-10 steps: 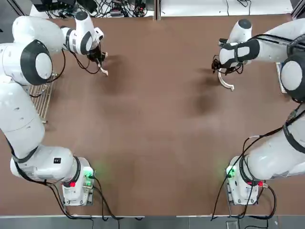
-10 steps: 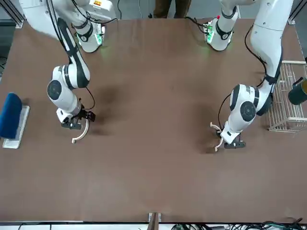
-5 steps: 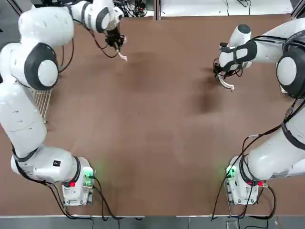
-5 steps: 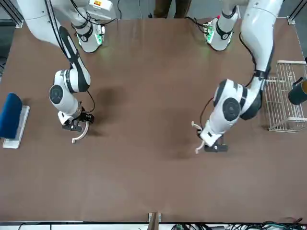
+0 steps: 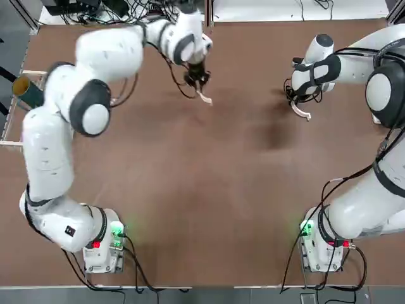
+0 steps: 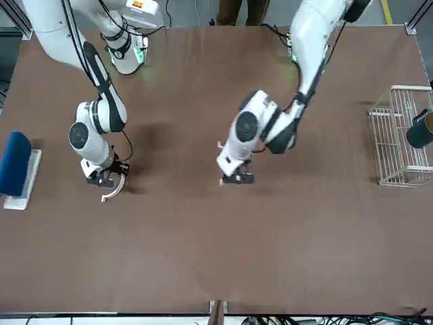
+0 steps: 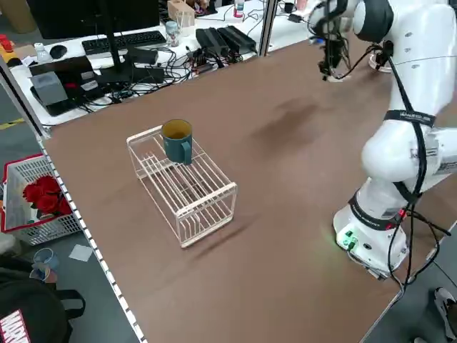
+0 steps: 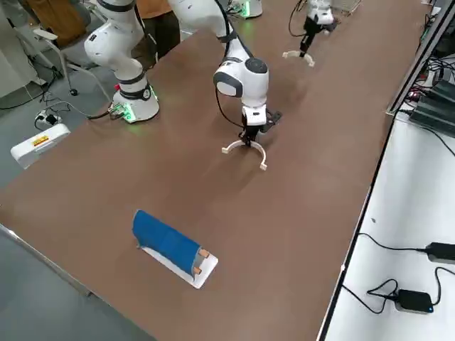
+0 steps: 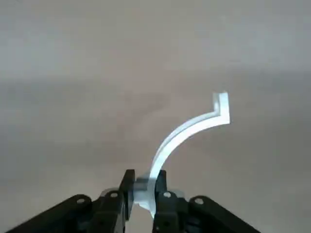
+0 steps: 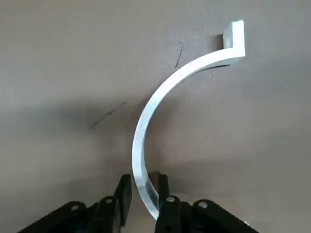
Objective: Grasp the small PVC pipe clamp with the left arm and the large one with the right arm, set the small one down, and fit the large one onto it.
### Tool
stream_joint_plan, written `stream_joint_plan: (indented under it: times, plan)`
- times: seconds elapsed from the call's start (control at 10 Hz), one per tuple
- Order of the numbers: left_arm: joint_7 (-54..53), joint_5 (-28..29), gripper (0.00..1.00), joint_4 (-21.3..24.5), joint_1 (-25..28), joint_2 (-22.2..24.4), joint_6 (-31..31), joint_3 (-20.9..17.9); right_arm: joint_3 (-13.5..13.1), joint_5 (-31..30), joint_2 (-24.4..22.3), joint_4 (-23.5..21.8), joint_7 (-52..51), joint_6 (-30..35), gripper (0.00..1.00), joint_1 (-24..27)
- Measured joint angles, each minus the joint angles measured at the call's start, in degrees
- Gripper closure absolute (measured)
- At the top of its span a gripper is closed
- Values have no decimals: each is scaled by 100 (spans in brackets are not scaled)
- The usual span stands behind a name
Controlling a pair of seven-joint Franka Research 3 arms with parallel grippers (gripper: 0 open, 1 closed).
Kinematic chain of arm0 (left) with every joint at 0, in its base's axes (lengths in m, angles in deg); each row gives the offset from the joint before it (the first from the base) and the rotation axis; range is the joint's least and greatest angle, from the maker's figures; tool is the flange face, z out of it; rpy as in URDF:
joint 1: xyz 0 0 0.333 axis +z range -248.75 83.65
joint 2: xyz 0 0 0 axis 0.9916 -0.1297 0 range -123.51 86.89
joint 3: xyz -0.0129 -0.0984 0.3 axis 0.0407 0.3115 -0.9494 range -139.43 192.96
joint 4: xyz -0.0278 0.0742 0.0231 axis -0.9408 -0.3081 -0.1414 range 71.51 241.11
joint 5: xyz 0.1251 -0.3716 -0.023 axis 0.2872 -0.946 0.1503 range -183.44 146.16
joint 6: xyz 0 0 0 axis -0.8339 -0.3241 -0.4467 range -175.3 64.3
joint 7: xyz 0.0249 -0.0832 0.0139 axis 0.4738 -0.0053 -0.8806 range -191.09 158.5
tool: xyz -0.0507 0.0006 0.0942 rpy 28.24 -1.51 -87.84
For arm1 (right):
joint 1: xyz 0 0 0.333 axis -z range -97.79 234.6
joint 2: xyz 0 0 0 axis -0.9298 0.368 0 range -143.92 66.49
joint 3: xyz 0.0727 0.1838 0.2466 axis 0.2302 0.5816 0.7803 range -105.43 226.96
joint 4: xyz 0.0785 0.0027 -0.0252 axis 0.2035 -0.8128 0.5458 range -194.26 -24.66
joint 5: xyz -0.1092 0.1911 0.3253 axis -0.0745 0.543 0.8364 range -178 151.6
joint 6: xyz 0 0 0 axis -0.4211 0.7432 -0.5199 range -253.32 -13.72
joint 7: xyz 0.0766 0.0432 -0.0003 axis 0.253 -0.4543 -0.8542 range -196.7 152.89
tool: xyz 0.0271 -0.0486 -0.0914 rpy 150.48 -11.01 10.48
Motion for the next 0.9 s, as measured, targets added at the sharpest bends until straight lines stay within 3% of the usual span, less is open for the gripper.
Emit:
stream_joint_plan:
  times: [0.3, 0.7, 0.9]
  plan:
    - [130, 2, 79, -433, -768, -674, -413, -696, 0, -4, 52, 29, -4, -68, 88, 2]
    - [-89, 77, 79, -517, -728, -971, -685, -780, -10, -5, 46, 145, -2, 159, 91, 0]
    - [-213, 81, 78, -519, -742, -972, -685, -779, -7, -14, -14, 650, -8, 1055, 91, -26]
